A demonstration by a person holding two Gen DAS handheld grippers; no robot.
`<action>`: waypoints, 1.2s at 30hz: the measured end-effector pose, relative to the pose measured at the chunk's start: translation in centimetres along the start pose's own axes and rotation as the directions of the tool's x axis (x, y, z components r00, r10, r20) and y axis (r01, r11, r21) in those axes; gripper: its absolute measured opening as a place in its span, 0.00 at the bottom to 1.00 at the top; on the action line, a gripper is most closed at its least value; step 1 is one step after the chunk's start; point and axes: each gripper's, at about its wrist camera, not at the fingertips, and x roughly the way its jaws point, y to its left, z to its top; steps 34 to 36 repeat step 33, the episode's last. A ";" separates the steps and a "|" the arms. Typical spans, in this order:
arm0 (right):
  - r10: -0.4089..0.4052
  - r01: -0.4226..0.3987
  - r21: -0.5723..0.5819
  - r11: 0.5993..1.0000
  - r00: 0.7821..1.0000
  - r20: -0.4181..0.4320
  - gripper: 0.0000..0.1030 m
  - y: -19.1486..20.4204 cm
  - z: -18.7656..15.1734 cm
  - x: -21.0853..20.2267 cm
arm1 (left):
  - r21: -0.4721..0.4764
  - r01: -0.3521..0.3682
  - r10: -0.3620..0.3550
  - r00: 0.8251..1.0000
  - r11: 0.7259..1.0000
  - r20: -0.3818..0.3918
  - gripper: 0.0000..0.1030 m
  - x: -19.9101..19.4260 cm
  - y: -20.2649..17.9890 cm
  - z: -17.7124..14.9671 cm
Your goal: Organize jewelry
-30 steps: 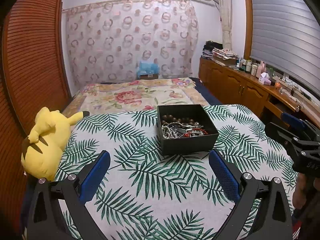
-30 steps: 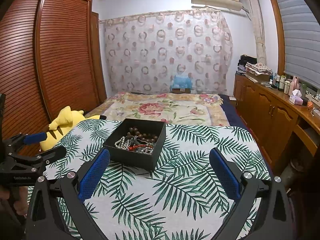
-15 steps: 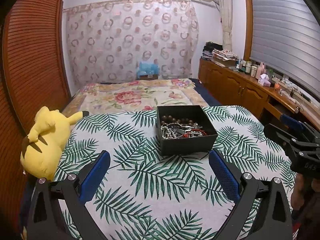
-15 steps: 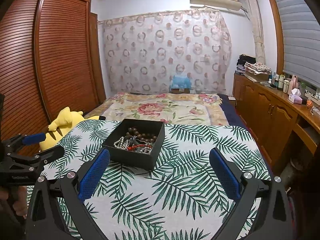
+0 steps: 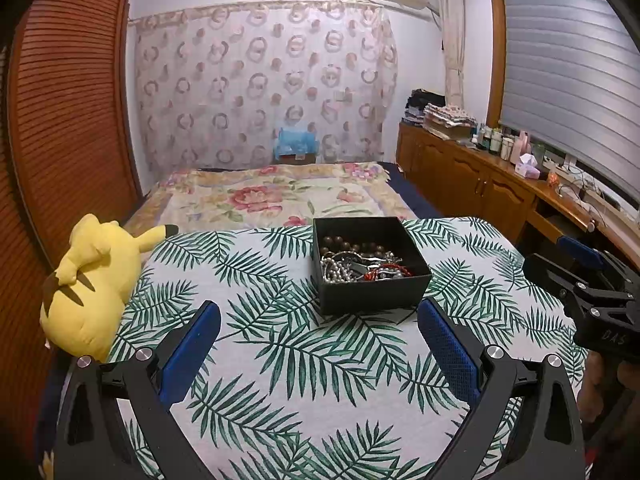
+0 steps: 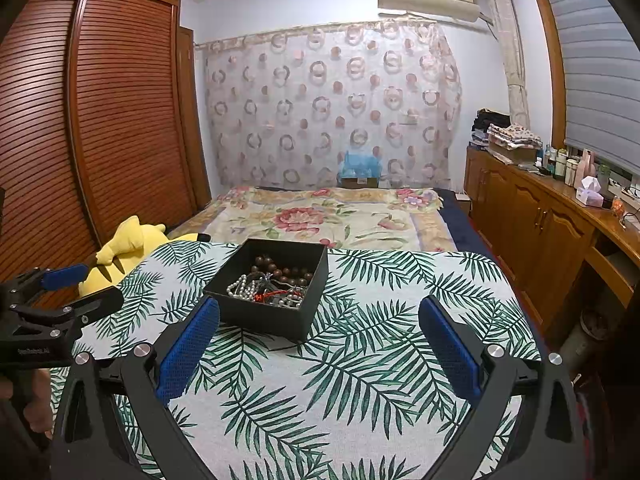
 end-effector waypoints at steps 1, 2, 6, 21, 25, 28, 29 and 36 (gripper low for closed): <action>0.000 0.000 0.001 1.000 1.000 0.000 0.98 0.0 0.0 0.0 | 0.000 0.000 0.000 1.000 1.000 0.001 0.92 0.0 0.0 0.0; 0.001 -0.001 0.002 1.000 1.000 0.000 0.98 0.0 0.0 0.0 | -0.002 0.000 0.000 1.000 1.000 0.002 0.92 -0.1 0.1 0.1; 0.000 0.000 0.000 1.000 1.000 0.002 0.98 -0.1 0.0 -0.1 | -0.002 -0.001 0.001 1.000 1.000 0.003 0.92 -0.1 -0.1 0.1; 0.001 -0.001 0.002 1.000 1.000 0.001 0.98 -0.1 0.0 0.0 | -0.003 0.000 0.000 1.000 1.000 0.004 0.92 -0.1 0.1 0.0; 0.001 -0.001 0.001 1.000 1.000 0.002 0.98 -0.2 -0.1 0.0 | -0.002 0.000 0.000 1.000 1.000 0.003 0.92 -0.2 0.2 0.0; 0.001 -0.001 0.002 1.000 1.000 0.002 0.98 -0.2 -0.1 0.0 | -0.003 0.001 -0.001 1.000 1.000 0.003 0.92 -0.1 0.2 0.0; 0.001 -0.001 0.001 1.000 1.000 0.003 0.98 -0.2 -0.1 0.0 | -0.003 0.001 -0.001 1.000 1.000 0.003 0.92 -0.1 0.2 0.0; 0.001 -0.001 0.002 1.000 1.000 0.003 0.98 -0.2 -0.1 0.0 | -0.005 0.000 0.000 1.000 1.000 -0.001 0.92 -0.2 0.2 0.1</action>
